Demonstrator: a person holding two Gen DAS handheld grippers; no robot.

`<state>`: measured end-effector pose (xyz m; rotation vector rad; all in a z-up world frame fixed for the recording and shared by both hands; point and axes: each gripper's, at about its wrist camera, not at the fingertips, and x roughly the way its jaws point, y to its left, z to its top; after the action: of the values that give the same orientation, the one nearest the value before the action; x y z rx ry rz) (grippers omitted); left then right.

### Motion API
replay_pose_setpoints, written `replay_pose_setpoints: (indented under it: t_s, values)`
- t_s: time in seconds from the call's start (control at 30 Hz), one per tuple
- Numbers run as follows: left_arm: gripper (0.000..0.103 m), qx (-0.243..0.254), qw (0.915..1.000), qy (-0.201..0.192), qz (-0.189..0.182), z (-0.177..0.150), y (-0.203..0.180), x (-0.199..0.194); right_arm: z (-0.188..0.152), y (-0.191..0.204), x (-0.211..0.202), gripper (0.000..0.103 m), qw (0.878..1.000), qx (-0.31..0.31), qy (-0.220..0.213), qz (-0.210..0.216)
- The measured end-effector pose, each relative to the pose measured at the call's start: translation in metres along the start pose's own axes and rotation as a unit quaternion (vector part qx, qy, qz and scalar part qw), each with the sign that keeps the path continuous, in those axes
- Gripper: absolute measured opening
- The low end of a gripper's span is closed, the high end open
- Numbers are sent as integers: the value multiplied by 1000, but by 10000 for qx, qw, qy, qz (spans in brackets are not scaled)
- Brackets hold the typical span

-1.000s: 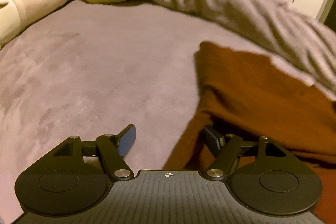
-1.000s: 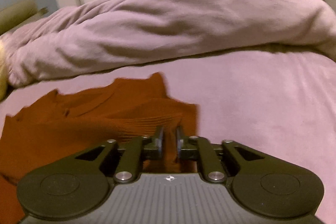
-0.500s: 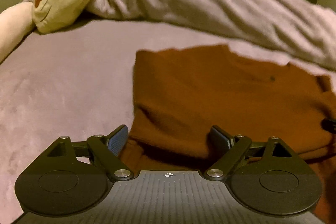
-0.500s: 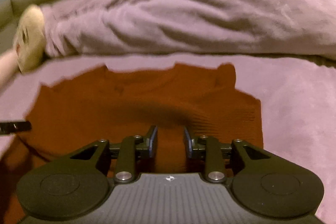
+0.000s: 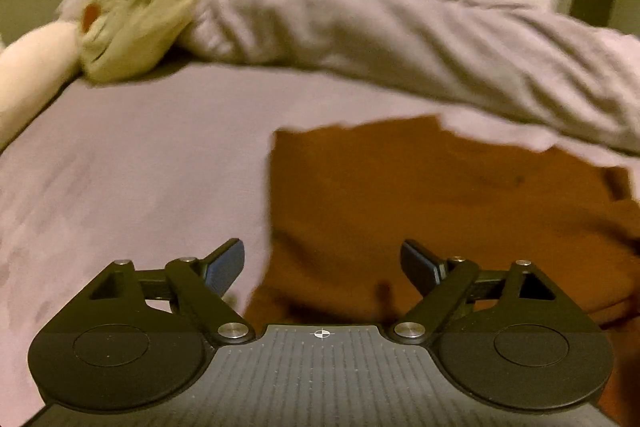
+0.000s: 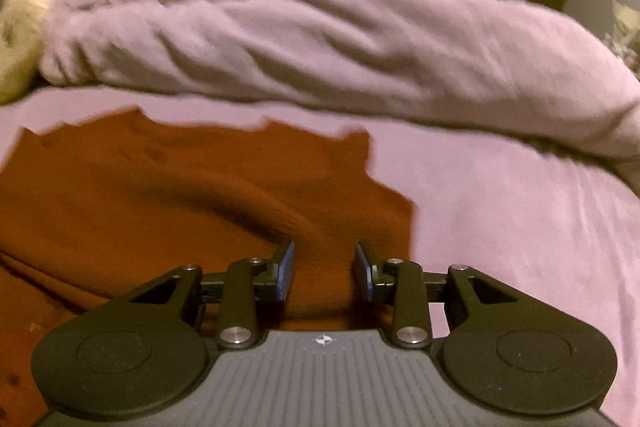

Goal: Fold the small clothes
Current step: 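Release the folded edge with the right tool and smooth the cardigan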

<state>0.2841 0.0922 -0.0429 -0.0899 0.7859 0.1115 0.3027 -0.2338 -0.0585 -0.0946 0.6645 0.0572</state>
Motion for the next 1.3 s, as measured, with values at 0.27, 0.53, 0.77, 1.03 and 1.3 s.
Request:
replay_pose_setpoints:
  t_s: [0.27,0.53,0.77,1.03,1.3]
  values:
    - [93,522,9984,142,140,6,-37,51,18,73,17,42,9949,-404,-182,904]
    - [98,611,9974,-134,365,-1,-26,78,-1,72,36,45,9928,-935,-285,691]
    - [100,37,9976,-54,694,1,22,70,-7,22,34,57,9963,-684,-293,425]
    - [100,101,9977,-26,672,-24,40,30,-22,-23,-12,74,9988,387,2,-287]
    - [100,-491,9962,351,622,-24,58,3,-36,-13,-8,85,9948,-232,404,-908]
